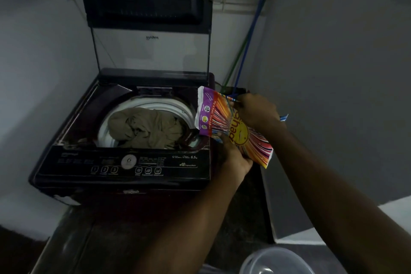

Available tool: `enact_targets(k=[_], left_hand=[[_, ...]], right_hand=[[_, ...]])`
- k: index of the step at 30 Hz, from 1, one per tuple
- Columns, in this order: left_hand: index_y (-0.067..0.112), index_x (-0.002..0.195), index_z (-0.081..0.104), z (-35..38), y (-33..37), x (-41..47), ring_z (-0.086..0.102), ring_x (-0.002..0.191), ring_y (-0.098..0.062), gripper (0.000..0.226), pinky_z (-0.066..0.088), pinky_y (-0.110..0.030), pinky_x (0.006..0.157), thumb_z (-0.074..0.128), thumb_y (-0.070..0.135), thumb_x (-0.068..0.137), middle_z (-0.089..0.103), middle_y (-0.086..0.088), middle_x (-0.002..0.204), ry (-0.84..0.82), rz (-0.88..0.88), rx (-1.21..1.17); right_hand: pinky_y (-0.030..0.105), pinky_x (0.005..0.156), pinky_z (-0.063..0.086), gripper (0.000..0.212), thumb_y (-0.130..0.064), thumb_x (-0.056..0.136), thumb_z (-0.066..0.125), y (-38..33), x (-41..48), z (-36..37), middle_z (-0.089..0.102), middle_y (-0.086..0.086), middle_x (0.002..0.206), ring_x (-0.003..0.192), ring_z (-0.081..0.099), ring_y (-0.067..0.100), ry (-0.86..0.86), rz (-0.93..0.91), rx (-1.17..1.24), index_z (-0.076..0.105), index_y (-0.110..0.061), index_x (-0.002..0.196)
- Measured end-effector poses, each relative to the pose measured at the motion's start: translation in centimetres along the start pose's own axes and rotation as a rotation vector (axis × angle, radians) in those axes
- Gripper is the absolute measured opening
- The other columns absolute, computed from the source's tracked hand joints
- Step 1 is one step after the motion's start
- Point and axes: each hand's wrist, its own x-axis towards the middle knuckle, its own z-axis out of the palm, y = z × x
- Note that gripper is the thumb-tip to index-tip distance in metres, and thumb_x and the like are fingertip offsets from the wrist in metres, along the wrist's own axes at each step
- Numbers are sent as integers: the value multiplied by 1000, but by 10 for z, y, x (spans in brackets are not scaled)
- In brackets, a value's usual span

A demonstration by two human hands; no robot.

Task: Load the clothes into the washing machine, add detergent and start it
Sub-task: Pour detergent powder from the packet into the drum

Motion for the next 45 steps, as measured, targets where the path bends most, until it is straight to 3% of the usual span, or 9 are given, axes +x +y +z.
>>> enact_targets(k=[18,23,26,29,32,36,38,40,45], left_hand=[[23,138,51,-3,-1,7,52,128,-38,61,40,-57,107,42,65,94,54,-15,140,-70,3,-14],[22,137,53,-4,1,7,50,130,-35,64,40,-51,108,36,66,95,54,-12,141,-70,25,27],[20,139,52,-7,-1,10,50,130,-34,65,41,-49,108,29,64,98,53,-13,142,-95,66,69],[21,141,50,-11,-3,11,49,131,-35,65,40,-51,107,27,64,98,51,-13,144,-87,85,134],[24,142,48,-15,-9,4,52,127,-36,67,44,-50,100,22,67,97,52,-13,143,-96,133,213],[22,131,58,-17,-14,-4,66,100,-27,71,54,-43,87,21,71,94,65,-8,125,-11,255,377],[22,124,61,-18,-16,-15,66,103,-28,70,51,-48,95,23,72,93,67,-7,122,67,332,510],[22,118,62,-17,-16,-33,63,103,-26,63,50,-43,95,24,68,96,67,-5,119,141,457,576],[14,133,55,-11,-11,-74,56,114,-23,60,39,-30,85,25,55,102,59,-5,129,149,692,686]], right_hand=[[33,66,45,33,-36,99,43,1,2,1,68,13,100,88,64,32,24,-37,-15,65,-14,112],[33,65,44,35,-39,98,44,13,-4,3,67,15,94,86,64,35,33,57,44,64,-11,104],[32,62,40,34,-42,97,47,25,-11,10,65,17,84,81,63,36,44,134,155,62,-15,84],[31,58,36,41,-44,97,47,40,-20,23,55,9,68,72,61,32,35,234,296,45,-18,65],[35,60,40,40,-42,97,48,52,-37,31,57,8,66,69,60,29,79,329,452,55,-13,71],[37,60,43,55,-53,91,48,63,-67,40,63,12,68,65,57,21,186,347,728,62,0,79],[42,66,50,59,-57,88,48,67,-81,40,69,16,76,69,62,22,196,333,871,64,0,83],[42,69,53,47,-44,94,53,66,-94,35,70,15,80,70,65,20,206,318,990,66,1,86],[31,69,56,31,-31,96,56,48,-115,11,72,9,93,82,70,19,263,221,1208,65,-2,100]])
